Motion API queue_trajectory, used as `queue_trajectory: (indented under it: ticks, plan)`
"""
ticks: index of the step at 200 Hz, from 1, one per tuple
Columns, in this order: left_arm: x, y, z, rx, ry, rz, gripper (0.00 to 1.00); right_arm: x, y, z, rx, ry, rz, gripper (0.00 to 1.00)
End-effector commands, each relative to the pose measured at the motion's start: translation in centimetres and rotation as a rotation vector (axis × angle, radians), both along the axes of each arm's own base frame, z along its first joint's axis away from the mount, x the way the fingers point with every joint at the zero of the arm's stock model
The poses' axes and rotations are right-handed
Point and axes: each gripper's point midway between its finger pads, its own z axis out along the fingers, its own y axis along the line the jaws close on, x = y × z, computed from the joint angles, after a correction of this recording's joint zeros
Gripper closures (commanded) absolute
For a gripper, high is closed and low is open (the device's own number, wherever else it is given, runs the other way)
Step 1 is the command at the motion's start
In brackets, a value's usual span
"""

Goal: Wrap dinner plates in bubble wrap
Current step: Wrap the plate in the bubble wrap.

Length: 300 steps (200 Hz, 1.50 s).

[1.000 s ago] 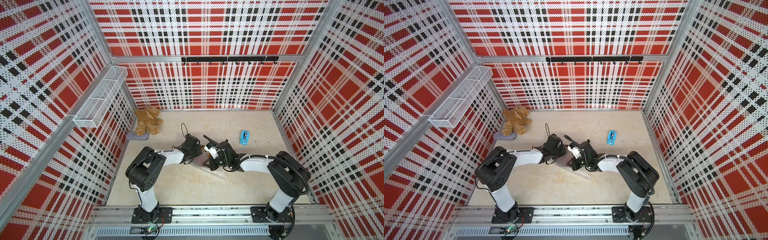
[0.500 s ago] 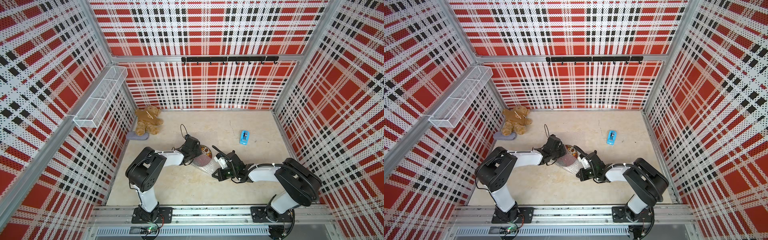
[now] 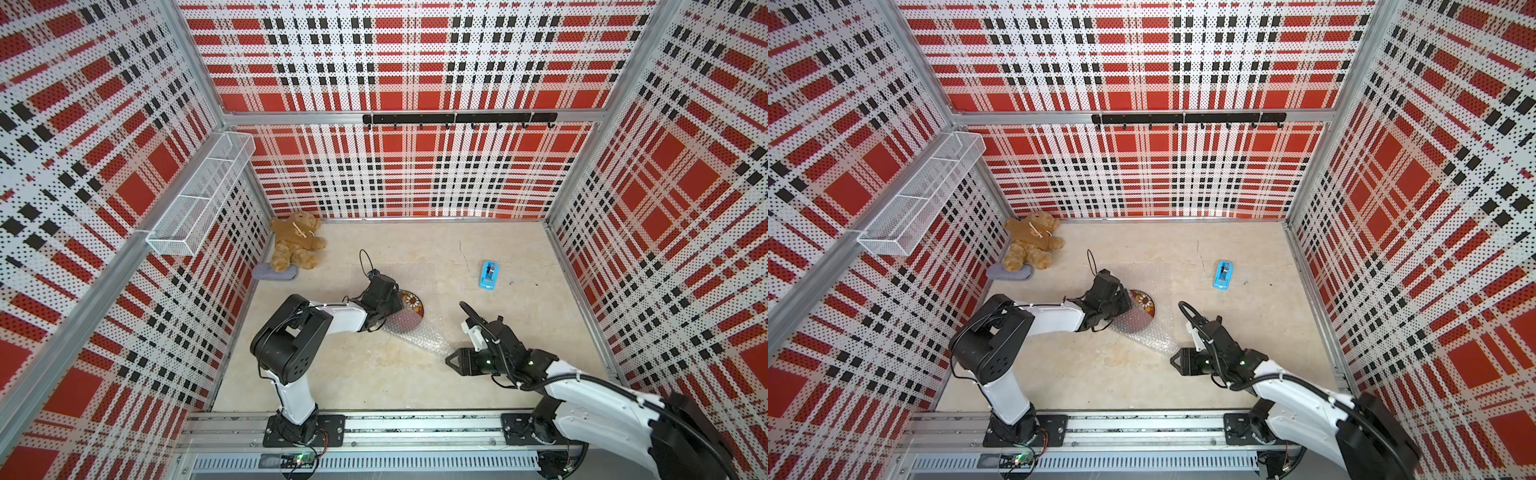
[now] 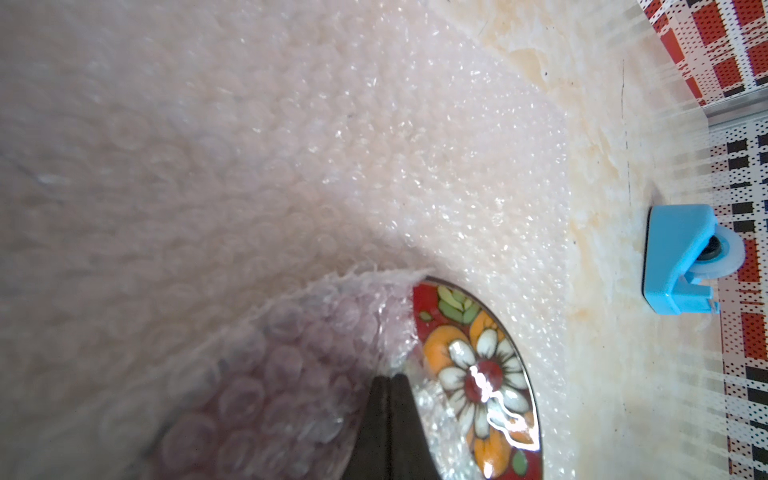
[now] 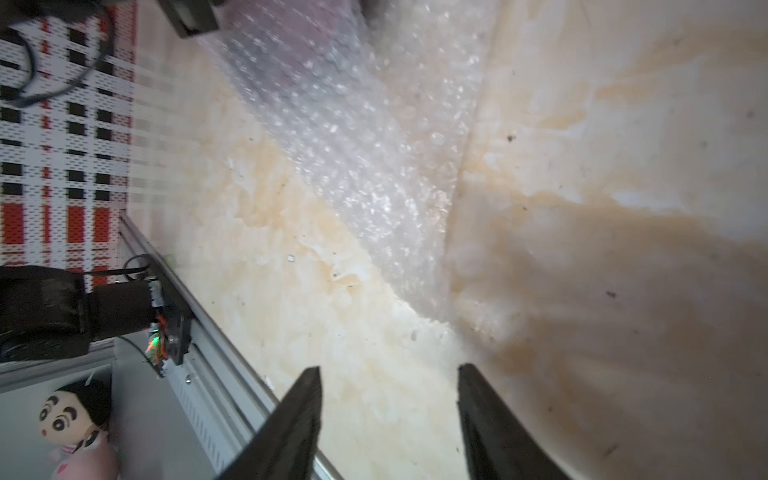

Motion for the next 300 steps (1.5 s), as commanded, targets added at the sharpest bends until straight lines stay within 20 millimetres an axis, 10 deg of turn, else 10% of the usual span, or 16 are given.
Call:
queue_trajectory:
  ticks: [1,108,145,192,258,300]
  plan:
    - [-2.6,1.3,-3.1,0.075,0.112,-0.014,0.99,0.3,-0.6,-0.5,0.080,0.105,-0.123,0.30]
    - [-2.8,0.5,-3.0,0.067,0.109,-0.032,0.99,1.7,0.9,-4.1,-0.049,0.316,-0.141,0.42]
    - [-2.9,0.3,-3.0,0.067,0.107,-0.036,0.99,2.2,0.9,-5.0,-0.064,0.320,-0.155,0.63]
    - [-3.0,0.2,-3.2,0.073,0.108,-0.038,1.00,4.0,3.8,1.0,0.121,0.151,-0.061,1.00]
    - [-3.3,-0.4,-4.6,0.088,0.122,-0.053,1.00,6.4,8.1,8.2,0.248,0.038,0.088,1.00]
    - [-3.6,-1.0,-5.3,0.073,0.129,-0.075,1.00,9.2,10.9,8.7,0.242,-0.003,0.136,1.00]
